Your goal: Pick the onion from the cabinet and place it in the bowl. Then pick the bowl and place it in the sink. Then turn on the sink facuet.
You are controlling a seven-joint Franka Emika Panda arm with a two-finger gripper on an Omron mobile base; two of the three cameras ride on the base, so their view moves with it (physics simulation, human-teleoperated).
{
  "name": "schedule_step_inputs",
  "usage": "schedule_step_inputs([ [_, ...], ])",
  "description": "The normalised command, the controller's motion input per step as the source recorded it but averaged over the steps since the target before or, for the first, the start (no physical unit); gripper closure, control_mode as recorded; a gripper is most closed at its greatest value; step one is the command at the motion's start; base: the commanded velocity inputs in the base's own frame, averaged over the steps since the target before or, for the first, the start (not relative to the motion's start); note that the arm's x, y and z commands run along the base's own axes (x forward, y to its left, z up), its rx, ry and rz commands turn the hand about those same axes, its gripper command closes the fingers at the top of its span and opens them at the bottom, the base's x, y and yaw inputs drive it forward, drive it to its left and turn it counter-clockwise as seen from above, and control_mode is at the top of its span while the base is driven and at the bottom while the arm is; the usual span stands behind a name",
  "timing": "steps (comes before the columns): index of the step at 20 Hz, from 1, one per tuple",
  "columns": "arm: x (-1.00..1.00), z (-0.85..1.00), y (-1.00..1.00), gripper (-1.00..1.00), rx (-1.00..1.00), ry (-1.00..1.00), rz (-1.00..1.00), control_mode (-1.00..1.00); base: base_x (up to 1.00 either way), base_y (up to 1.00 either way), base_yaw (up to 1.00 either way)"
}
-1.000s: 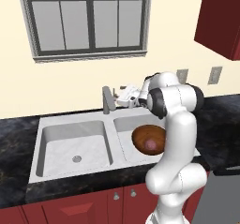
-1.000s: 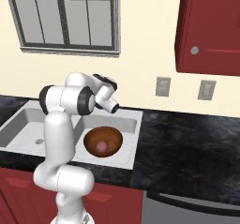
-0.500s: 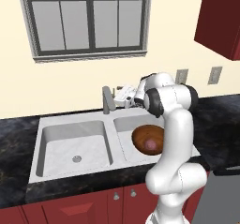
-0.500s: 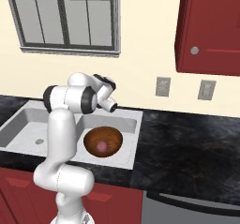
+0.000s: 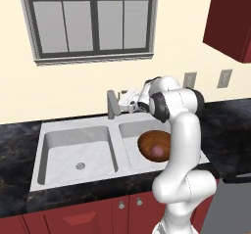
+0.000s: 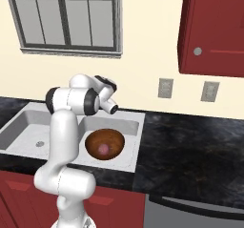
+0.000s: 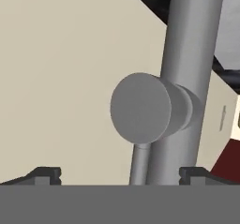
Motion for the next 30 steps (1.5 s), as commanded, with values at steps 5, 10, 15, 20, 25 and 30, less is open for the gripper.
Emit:
schedule_step_inputs([
  [5,0.40,0.00,0.00,-1.00,0.00,0.03,0.00,-1.00,0.00,0.00,0.00],
  [10,0.26,0.00,0.00,-1.00,0.03,0.05,0.00,-1.00,0.00,0.00,0.00],
  [15,0.24,0.00,-0.04,1.00,0.03,0.07,0.00,-1.00,0.00,0.00,0.00],
  [20,0.27,0.00,-0.14,1.00,0.02,0.09,0.00,-1.00,0.00,0.00,0.00],
  [25,0.28,0.00,-0.41,1.00,0.06,0.14,-0.03,-1.00,0.00,0.00,0.00],
  [30,0.33,0.00,-0.57,1.00,0.09,0.19,-0.08,-1.00,0.00,0.00,0.00],
])
